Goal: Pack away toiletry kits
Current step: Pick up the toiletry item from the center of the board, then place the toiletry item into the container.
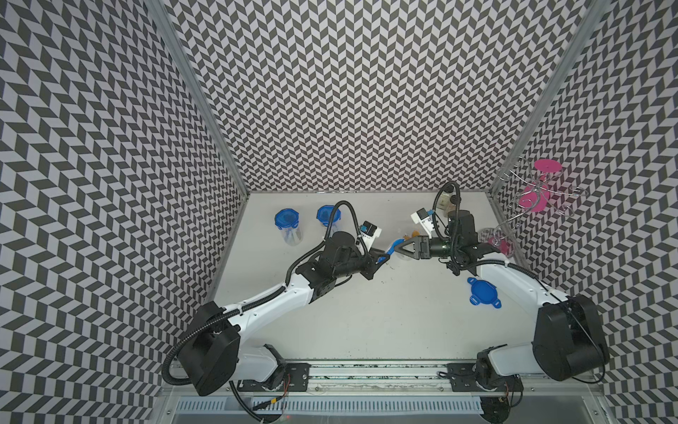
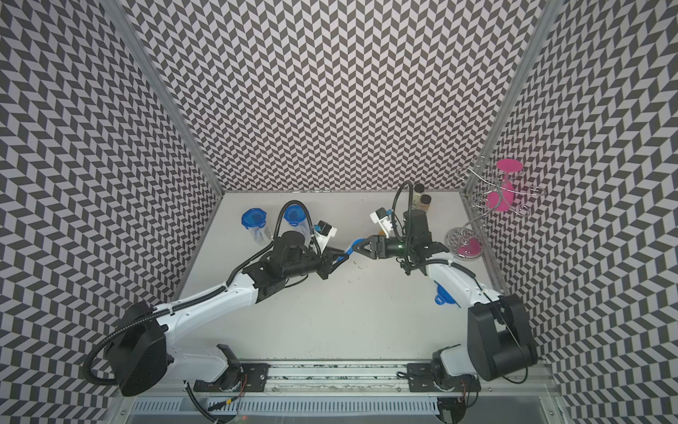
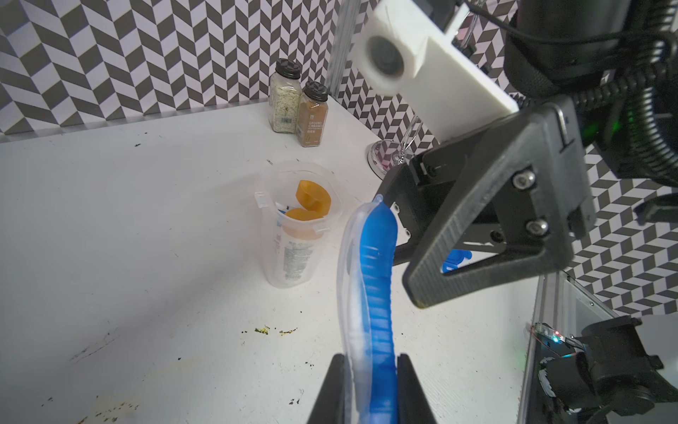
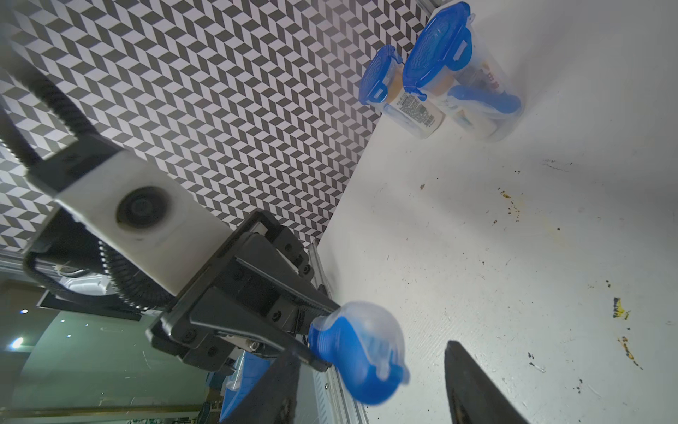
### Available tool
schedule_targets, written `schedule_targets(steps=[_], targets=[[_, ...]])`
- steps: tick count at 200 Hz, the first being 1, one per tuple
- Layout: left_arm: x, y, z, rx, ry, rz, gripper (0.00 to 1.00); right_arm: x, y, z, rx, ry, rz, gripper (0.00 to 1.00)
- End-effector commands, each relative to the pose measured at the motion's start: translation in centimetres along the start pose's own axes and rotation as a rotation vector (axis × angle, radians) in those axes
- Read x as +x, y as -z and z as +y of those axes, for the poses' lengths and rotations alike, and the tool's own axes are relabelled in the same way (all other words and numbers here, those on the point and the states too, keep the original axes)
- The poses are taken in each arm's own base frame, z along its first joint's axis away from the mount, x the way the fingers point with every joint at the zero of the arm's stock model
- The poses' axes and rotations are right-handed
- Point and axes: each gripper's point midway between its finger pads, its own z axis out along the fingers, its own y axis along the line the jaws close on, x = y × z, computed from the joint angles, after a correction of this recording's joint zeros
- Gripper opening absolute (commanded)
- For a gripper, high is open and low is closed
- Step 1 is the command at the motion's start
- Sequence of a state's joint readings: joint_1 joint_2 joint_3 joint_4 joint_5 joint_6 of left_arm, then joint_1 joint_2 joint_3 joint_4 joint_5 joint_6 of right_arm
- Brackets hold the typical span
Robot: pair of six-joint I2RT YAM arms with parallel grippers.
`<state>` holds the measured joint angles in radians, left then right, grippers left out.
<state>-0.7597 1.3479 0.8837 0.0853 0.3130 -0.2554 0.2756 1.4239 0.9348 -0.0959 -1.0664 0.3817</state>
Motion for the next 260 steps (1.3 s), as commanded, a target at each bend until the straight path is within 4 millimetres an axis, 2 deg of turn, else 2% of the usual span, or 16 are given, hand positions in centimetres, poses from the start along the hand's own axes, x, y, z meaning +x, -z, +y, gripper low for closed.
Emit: schedule_targets(steps=[1,30,84,99,114,129,146,156,174,216,238,260], targets=[[-1.8,0.3,-1.5,0.037,-0.024,-0.035,0.00,-1.2,-0.5,1.5,-0.055,0.064,-0.010,0.57],[-1.9,0.0,-1.8,0.042,-0.033,-0.034,0.00,-1.1,-0.7,1.5,-0.055,0.063,-0.004,0.46],[-1.0,-0.3,-1.2,0.010,-0.023,-0.019,0.00,-2.1,-0.6,2.4,-0.065,0.089,-0.022,0.11],[-0.7,-0.2,-0.6,-0.016,-0.010,-0.017,0.18,-3.0,-0.4,2.4,-0.030,0.110,-0.039,0.06],[-0.5,-0.2,0.0,-0.043,0.002,-0.011,0.40,-4.3,0.0,1.2,0.097,0.153,-0.060,0.01],[-0.4,0.0,0.6,-0.064,0.020,-0.010,0.55,-5.6,0.9,-0.7,0.274,0.197,-0.076,0.00],[-0.1,0.4,1.6,-0.088,0.052,-0.010,0.67,-7.5,2.6,-3.4,0.498,0.235,-0.117,0.00],[0.2,0.5,2.0,-0.097,0.065,-0.005,0.72,-8.6,3.7,-4.7,0.610,0.256,-0.146,0.00],[0.6,0.8,2.6,-0.115,0.078,0.005,0.74,-10.3,4.8,-6.3,0.734,0.293,-0.190,0.00],[1.0,1.4,3.2,-0.142,0.088,0.009,0.73,-12.8,5.9,-7.9,0.872,0.350,-0.251,0.00],[1.0,1.5,3.4,-0.145,0.091,0.007,0.73,-13.3,6.0,-8.7,0.907,0.362,-0.255,0.00],[0.7,1.5,3.6,-0.149,0.089,0.004,0.73,-12.7,5.4,-9.7,0.902,0.352,-0.234,0.00]])
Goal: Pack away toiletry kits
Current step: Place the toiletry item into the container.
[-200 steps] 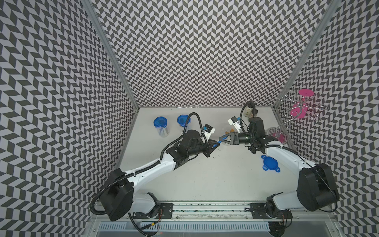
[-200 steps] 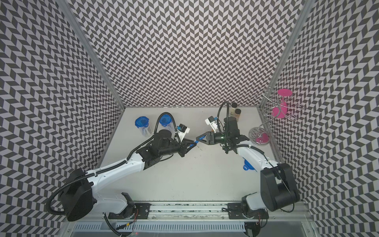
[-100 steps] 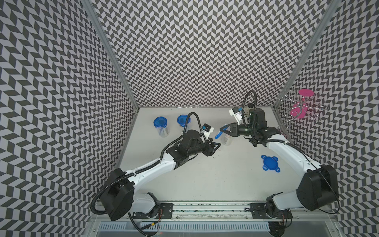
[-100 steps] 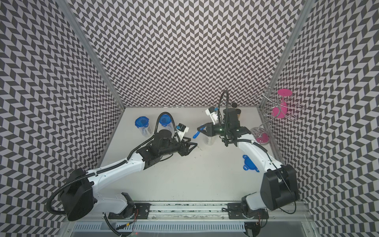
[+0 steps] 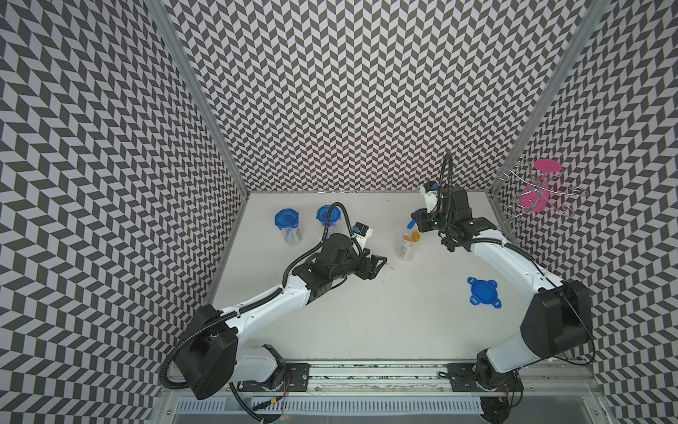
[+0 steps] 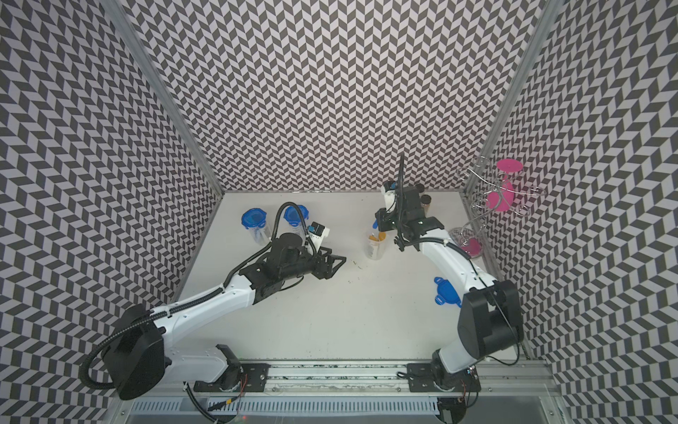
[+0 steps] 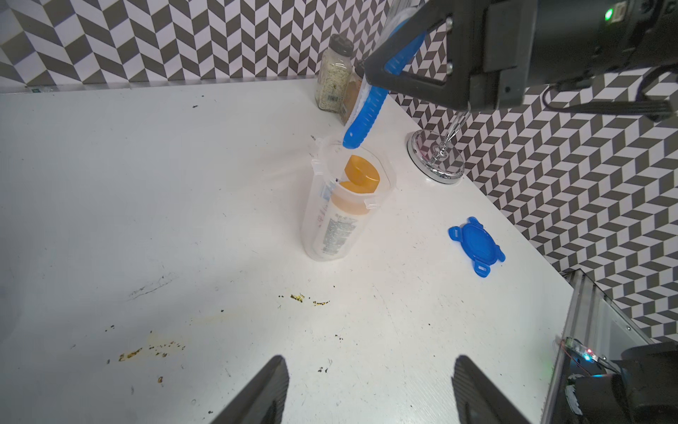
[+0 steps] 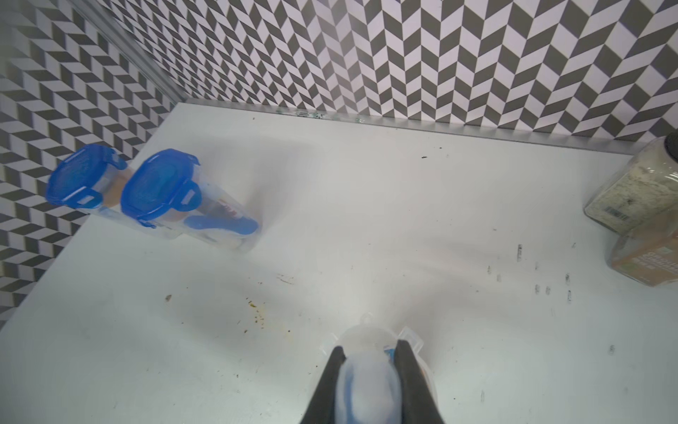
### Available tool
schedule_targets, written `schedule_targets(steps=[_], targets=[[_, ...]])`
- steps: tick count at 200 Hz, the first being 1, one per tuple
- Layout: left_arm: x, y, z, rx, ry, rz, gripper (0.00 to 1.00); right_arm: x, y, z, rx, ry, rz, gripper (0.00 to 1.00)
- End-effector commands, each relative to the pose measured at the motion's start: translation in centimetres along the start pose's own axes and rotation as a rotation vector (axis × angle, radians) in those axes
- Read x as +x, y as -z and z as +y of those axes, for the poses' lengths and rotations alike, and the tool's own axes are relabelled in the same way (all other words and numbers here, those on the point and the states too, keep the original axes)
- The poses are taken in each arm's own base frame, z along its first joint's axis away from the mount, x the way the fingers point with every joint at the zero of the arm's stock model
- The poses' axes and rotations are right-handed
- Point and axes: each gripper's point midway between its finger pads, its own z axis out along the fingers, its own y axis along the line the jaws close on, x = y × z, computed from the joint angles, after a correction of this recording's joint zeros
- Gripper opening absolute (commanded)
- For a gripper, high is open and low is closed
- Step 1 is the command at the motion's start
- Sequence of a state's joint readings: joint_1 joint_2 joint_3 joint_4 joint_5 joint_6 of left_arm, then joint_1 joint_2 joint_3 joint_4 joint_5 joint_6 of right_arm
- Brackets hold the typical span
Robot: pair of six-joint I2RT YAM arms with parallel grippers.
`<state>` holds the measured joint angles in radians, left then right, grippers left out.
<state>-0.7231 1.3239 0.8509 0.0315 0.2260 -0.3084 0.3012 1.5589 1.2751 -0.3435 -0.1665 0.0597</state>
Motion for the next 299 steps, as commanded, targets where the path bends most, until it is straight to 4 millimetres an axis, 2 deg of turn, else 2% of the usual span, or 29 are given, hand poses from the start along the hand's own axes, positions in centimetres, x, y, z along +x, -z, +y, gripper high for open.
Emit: schedule_targets(steps=[1,46,73,101,145,183,202,216,245,254,271,299], targets=[[-0.6,0.5,0.4,-0.017,0.006,-0.016,0.73,-1.8,-0.4,-0.4,0.042,0.041,-0.062,0.00],[-1.0,0.5,1.0,-0.031,-0.004,-0.019,0.73,0.6,-2.3,-0.1,0.009,0.025,-0.004,0.02],[-1.0,0.7,1.3,-0.037,-0.008,-0.017,0.74,1.6,-2.5,-0.2,0.014,0.022,0.008,0.13],[-1.2,0.9,1.5,-0.039,-0.009,-0.025,0.75,2.1,-2.3,-0.2,0.021,0.021,0.009,0.31],[-1.7,1.4,2.1,-0.049,-0.007,-0.040,0.75,1.1,-0.9,0.0,0.026,0.023,-0.019,0.52],[-2.2,1.9,2.4,-0.044,0.000,-0.065,0.75,0.0,2.7,0.0,0.060,-0.013,-0.034,0.64],[-2.4,2.2,2.2,-0.026,0.006,-0.079,0.76,1.6,4.8,-1.9,0.163,-0.109,0.004,0.70],[-2.8,2.4,1.8,-0.006,0.004,-0.092,0.79,3.5,6.6,-4.2,0.241,-0.207,0.041,0.74],[-3.6,2.6,0.4,0.064,-0.005,-0.116,0.94,8.5,9.5,-9.6,0.337,-0.506,0.065,0.79],[-3.7,2.5,0.1,0.082,-0.001,-0.114,0.99,10.2,10.0,-10.9,0.377,-0.570,0.058,0.79],[-4.0,2.7,-0.7,0.121,0.000,-0.116,0.99,13.1,11.1,-13.6,0.438,-0.717,0.060,0.81],[-4.4,3.5,-1.4,0.148,-0.001,-0.131,0.99,16.0,11.8,-17.7,0.540,-0.874,0.042,0.81]])
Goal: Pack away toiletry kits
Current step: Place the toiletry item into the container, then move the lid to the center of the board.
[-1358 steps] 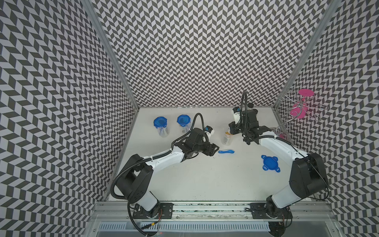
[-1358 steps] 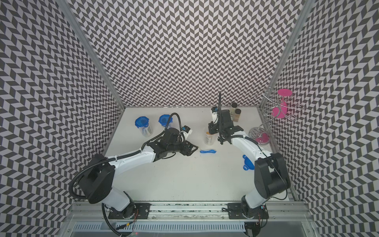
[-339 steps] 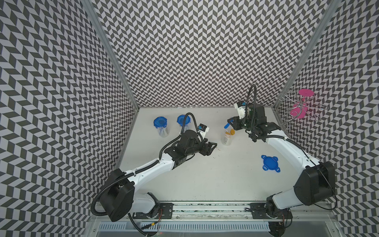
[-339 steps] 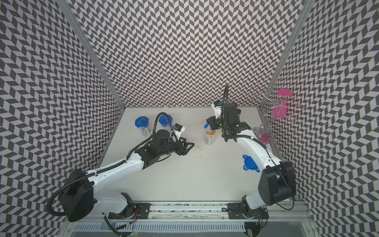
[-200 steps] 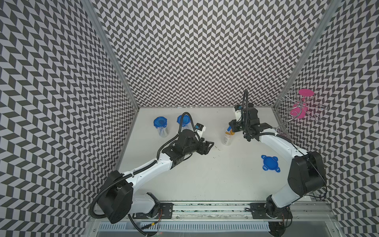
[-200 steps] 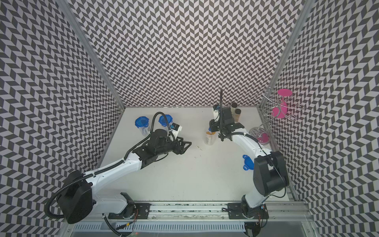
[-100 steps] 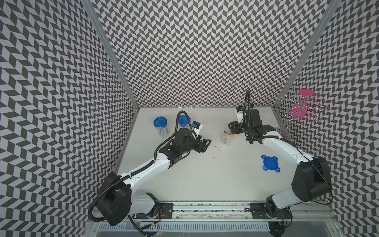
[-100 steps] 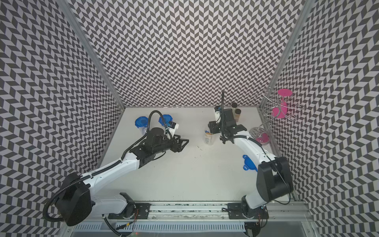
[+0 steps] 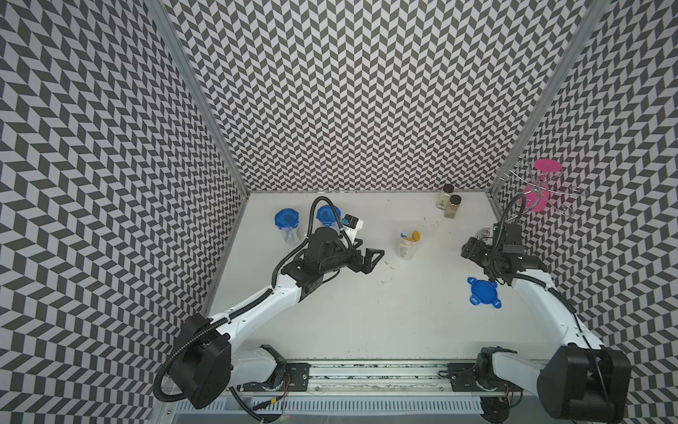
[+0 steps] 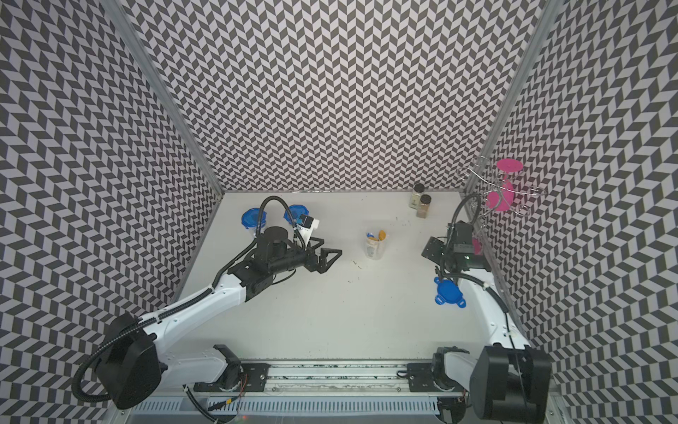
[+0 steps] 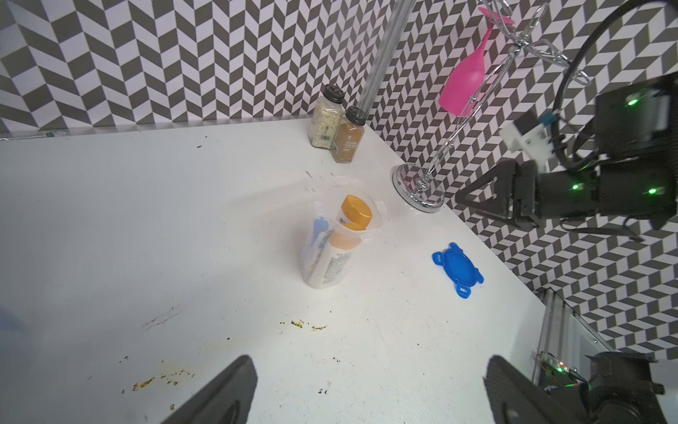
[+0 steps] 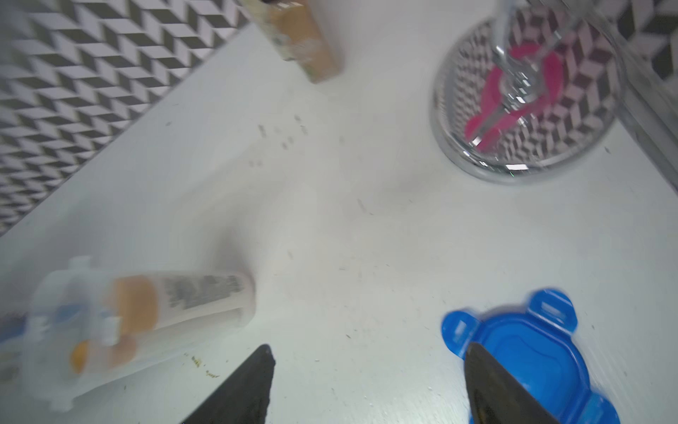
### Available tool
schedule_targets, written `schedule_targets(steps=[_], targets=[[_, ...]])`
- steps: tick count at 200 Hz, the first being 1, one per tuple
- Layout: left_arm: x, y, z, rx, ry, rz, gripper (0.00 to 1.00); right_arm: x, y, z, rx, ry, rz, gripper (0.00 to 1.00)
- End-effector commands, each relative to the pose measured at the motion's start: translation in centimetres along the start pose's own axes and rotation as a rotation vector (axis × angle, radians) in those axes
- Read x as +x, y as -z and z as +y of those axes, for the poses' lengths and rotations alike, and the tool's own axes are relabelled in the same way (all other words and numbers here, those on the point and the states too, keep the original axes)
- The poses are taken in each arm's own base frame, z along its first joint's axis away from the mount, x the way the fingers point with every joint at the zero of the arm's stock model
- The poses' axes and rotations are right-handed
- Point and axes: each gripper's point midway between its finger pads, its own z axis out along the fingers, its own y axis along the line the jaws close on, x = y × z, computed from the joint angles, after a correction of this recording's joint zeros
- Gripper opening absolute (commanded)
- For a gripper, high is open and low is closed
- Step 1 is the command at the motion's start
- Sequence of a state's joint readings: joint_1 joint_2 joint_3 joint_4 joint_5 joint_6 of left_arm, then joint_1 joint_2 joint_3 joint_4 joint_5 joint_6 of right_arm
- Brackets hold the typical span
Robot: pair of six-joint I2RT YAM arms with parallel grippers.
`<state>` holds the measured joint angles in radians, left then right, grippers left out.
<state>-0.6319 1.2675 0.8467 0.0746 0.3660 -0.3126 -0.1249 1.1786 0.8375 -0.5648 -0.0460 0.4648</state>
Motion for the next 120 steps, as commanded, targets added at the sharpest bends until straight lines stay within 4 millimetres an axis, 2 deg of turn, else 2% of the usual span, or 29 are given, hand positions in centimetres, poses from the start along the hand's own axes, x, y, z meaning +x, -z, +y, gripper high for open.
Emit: schedule_targets(steps=[1,20,33,53,68,94,120], targets=[[-1.6,1.1,-1.7,0.065,-0.010,-0.052,0.99,-1.0,-0.7,-2.3,0.033,-0.168,-0.035,0.81],[-1.9,1.5,-1.9,0.074,-0.015,-0.060,0.99,-1.4,-2.3,-5.2,0.126,-0.210,-0.042,0.81],[-2.1,1.8,-2.0,0.081,-0.019,-0.063,0.99,-1.3,-3.4,-6.5,0.165,-0.223,-0.016,0.81],[-2.5,2.0,-1.9,0.086,-0.021,-0.072,0.99,0.0,-5.4,-8.5,0.224,-0.234,0.079,0.80],[-2.6,2.0,-1.6,0.084,-0.025,-0.073,1.00,0.6,-6.0,-9.8,0.267,-0.236,0.084,0.80],[-2.5,1.8,-0.9,0.075,-0.022,-0.060,1.00,1.7,-6.6,-10.8,0.270,-0.262,0.106,0.80],[-1.9,1.5,-0.3,0.077,-0.018,-0.044,1.00,2.7,-7.1,-10.3,0.227,-0.268,0.136,0.80]])
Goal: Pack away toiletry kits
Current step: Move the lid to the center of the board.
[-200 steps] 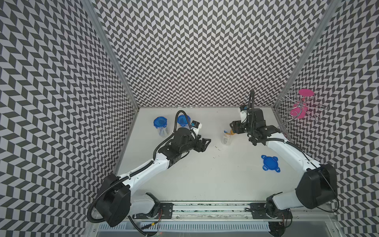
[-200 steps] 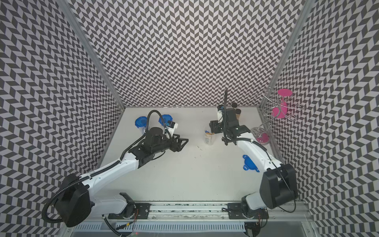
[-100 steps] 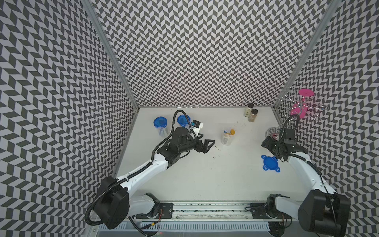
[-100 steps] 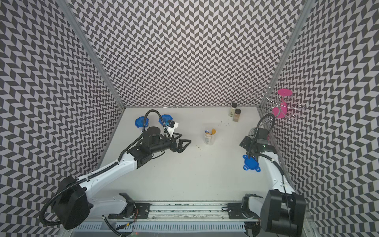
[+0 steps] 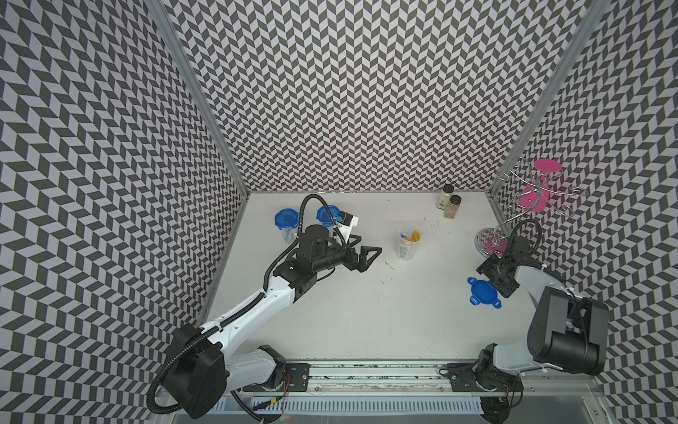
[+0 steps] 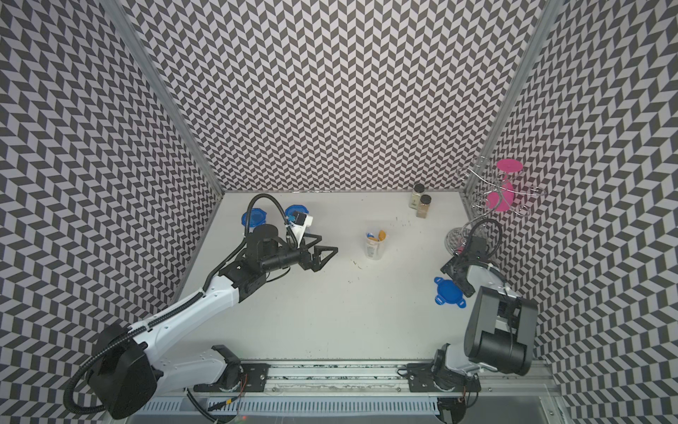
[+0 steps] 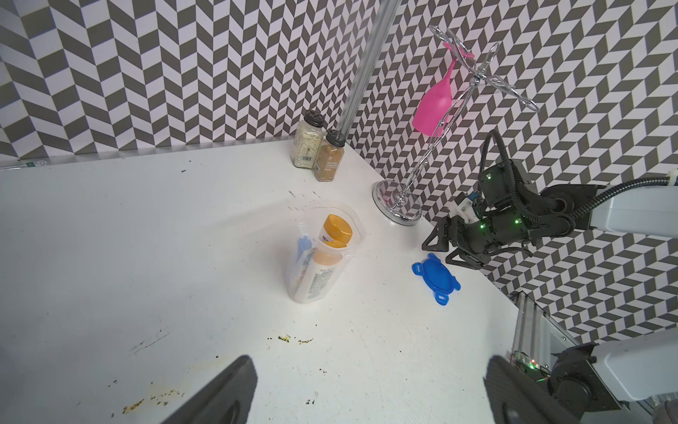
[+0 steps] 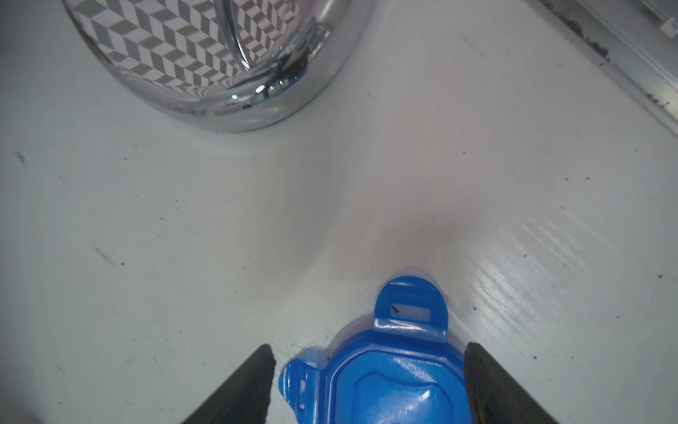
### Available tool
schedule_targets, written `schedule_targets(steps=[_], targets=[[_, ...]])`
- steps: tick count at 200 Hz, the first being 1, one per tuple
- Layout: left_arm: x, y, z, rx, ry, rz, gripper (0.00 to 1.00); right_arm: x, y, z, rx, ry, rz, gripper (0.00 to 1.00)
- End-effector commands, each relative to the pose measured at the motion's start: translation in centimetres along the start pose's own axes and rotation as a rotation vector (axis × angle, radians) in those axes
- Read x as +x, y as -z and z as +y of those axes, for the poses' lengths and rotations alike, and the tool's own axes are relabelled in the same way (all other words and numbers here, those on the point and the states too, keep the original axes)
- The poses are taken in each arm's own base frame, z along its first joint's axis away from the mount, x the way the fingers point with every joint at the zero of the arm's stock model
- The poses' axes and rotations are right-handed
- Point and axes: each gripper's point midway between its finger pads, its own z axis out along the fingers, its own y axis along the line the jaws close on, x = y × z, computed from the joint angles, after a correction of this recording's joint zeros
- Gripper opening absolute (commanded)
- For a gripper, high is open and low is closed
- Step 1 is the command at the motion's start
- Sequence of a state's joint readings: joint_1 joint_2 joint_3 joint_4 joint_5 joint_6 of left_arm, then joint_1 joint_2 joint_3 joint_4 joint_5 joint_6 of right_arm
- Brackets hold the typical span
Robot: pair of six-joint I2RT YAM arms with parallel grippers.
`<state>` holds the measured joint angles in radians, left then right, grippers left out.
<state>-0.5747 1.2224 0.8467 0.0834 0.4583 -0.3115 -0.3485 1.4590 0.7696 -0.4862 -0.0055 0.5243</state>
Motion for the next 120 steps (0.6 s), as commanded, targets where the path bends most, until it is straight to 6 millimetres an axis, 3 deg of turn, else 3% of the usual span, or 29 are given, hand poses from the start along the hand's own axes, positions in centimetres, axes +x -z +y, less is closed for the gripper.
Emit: schedule_targets(steps=[1,33,76,120], targets=[[-0.2,-0.2,0.0,0.024,-0.010,-0.002,1.00,0.1,-0.6,0.4,-0.042,-0.007,-0.004,0.80],[-0.3,-0.2,0.4,0.027,-0.001,-0.004,1.00,2.2,-1.2,1.1,-0.095,0.001,0.058,0.79],[-0.4,0.0,0.8,0.009,-0.006,-0.011,0.99,5.7,-1.3,2.7,-0.109,0.153,0.125,0.78],[-0.3,0.1,1.1,-0.003,-0.007,-0.013,1.00,11.6,0.1,6.2,-0.213,0.249,0.215,0.78]])
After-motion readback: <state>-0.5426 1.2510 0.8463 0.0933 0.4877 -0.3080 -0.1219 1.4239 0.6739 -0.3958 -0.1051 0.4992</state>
